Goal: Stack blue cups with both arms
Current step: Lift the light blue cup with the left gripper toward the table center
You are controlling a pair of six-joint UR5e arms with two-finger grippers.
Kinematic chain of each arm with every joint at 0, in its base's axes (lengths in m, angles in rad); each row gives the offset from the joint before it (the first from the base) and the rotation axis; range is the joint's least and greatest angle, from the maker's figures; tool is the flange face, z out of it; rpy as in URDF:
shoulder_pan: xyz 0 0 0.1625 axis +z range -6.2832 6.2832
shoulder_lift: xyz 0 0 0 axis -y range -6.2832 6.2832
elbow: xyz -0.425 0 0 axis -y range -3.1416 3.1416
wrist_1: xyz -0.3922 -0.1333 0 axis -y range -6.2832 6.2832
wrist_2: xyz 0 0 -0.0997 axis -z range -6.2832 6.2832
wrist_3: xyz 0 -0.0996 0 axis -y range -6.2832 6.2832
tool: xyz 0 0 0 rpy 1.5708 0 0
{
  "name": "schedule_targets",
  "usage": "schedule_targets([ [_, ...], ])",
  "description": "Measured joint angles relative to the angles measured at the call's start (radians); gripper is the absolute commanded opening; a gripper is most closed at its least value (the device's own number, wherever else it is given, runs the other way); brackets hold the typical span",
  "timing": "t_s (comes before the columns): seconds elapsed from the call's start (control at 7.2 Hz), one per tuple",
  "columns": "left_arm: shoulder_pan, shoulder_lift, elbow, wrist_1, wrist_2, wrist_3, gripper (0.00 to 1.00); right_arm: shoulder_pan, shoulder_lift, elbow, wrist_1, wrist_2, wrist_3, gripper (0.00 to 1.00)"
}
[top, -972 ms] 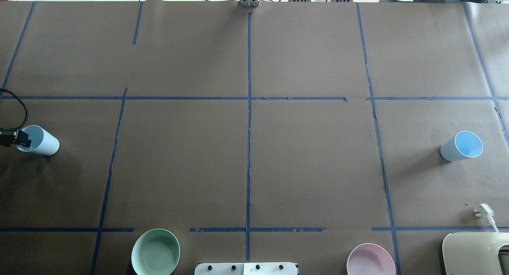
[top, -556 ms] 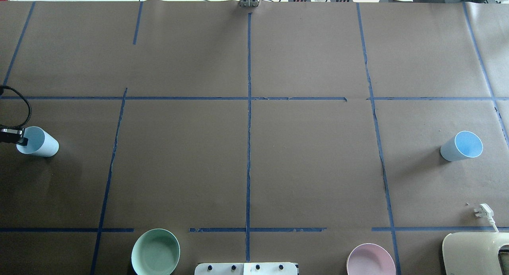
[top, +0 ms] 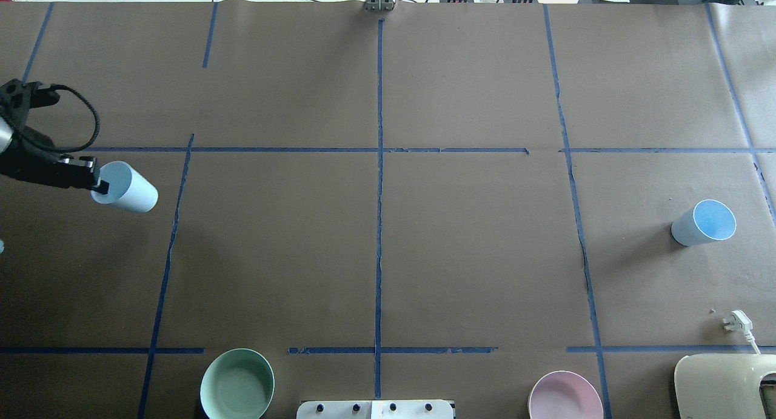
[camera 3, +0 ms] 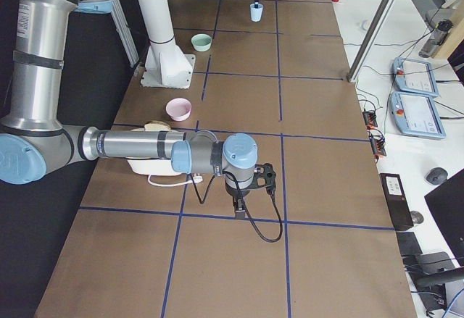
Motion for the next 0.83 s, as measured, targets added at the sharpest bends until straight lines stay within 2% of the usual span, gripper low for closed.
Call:
schedule_targets([
  [0.14, 0.042, -0.116, -0.003, 0.079, 0.014, -0.075, 0.00, 0.000, -0.002, 0.000, 0.001, 0.000, 0.000, 1.00],
  [0.42, 0.211, -0.337, 0.019, 0.216, 0.146, -0.246, 0.00, 0.000, -0.006, 0.000, 0.001, 0.001, 0.000, 1.00],
  [0.69, 0.341, -0.526, 0.107, 0.289, 0.281, -0.367, 0.00, 0.000, -0.007, 0.000, 0.001, 0.002, 0.001, 1.00],
  [0.83, 0.386, -0.600, 0.171, 0.299, 0.338, -0.397, 0.03, 0.000, -0.007, 0.000, 0.001, 0.002, 0.001, 1.00],
])
